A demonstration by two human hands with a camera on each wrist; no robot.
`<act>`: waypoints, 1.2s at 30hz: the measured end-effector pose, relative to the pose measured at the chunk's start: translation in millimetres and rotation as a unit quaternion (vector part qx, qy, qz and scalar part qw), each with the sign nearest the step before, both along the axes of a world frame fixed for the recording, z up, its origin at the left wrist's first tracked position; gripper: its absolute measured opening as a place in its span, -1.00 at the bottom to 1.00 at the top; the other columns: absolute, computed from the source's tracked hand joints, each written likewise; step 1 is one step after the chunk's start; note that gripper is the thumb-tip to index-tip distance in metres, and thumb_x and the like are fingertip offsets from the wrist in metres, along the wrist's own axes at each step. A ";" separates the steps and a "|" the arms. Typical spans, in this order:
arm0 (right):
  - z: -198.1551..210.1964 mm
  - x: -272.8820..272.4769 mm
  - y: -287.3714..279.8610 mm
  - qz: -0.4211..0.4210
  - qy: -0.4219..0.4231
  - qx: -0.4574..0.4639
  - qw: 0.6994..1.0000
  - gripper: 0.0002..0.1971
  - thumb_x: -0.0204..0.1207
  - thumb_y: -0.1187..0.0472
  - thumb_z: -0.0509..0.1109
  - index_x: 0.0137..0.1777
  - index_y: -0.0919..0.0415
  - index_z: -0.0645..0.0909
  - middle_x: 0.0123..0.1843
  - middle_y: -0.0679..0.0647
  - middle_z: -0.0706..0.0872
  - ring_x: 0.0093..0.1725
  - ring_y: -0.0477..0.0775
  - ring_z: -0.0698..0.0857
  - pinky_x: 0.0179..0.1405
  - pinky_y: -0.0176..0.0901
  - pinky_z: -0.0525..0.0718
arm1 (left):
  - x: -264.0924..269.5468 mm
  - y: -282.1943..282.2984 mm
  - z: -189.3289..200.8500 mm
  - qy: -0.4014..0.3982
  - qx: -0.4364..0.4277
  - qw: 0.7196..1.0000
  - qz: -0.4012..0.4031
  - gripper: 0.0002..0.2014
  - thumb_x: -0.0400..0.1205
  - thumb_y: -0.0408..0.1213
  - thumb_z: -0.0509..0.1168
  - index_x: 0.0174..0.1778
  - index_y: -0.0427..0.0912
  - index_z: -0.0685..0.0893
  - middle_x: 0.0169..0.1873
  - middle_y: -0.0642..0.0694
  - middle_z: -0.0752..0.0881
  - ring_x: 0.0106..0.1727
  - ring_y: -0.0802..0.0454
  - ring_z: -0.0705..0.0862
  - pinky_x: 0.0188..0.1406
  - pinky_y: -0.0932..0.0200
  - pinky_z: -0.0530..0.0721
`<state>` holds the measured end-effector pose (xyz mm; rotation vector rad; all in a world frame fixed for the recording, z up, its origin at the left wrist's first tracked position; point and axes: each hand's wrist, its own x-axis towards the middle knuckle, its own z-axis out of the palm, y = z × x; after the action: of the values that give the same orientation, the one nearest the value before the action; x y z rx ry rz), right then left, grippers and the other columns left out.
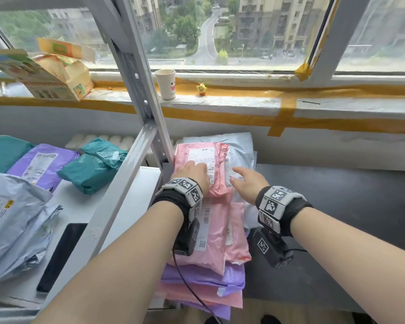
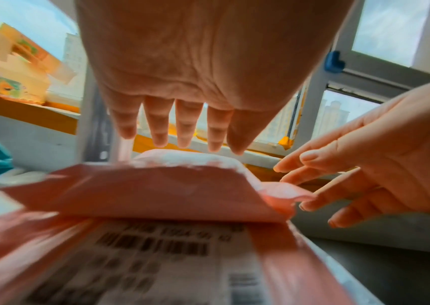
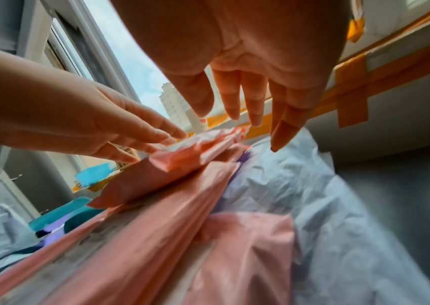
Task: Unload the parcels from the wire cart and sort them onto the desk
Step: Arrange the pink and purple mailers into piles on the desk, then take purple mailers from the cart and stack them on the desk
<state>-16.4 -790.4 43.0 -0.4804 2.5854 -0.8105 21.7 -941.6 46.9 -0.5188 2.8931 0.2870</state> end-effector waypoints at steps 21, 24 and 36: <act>84.8 38.2 245.8 -0.236 0.123 0.004 0.964 -0.67 0.59 0.14 0.29 0.31 0.23 0.61 0.33 0.13 0.66 0.36 0.15 0.57 0.34 -0.16 0.46 | -24.2 241.0 87.4 0.074 0.039 0.967 -0.239 -0.60 0.71 -0.14 0.08 0.47 -0.08 0.47 0.43 -0.14 0.50 0.39 -0.15 0.54 0.35 -0.03 0.55; 90.6 57.1 317.5 -0.282 0.126 0.008 0.951 -0.69 0.58 0.14 0.29 0.27 0.20 0.62 0.30 0.12 0.67 0.33 0.15 0.59 0.29 -0.17 0.47 | -18.7 309.6 93.9 0.078 0.041 0.955 -0.283 -0.59 0.71 -0.13 0.08 0.49 -0.08 0.45 0.43 -0.13 0.50 0.39 -0.15 0.54 0.34 -0.02 0.55; 70.8 156.3 563.7 -0.456 0.095 0.031 0.884 -0.79 0.54 0.24 0.27 0.06 0.24 0.70 0.07 0.15 0.76 0.00 0.11 0.71 -0.01 -0.17 0.65 | 23.0 563.4 86.4 0.033 0.034 0.893 -0.448 -0.65 0.69 -0.25 0.11 0.34 -0.21 0.60 0.28 -0.21 0.64 0.29 -0.24 0.61 0.26 0.04 0.58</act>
<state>139.9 -226.7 113.8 0.7983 2.9746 -0.9649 44.7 -378.2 133.3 0.8478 2.8030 0.2466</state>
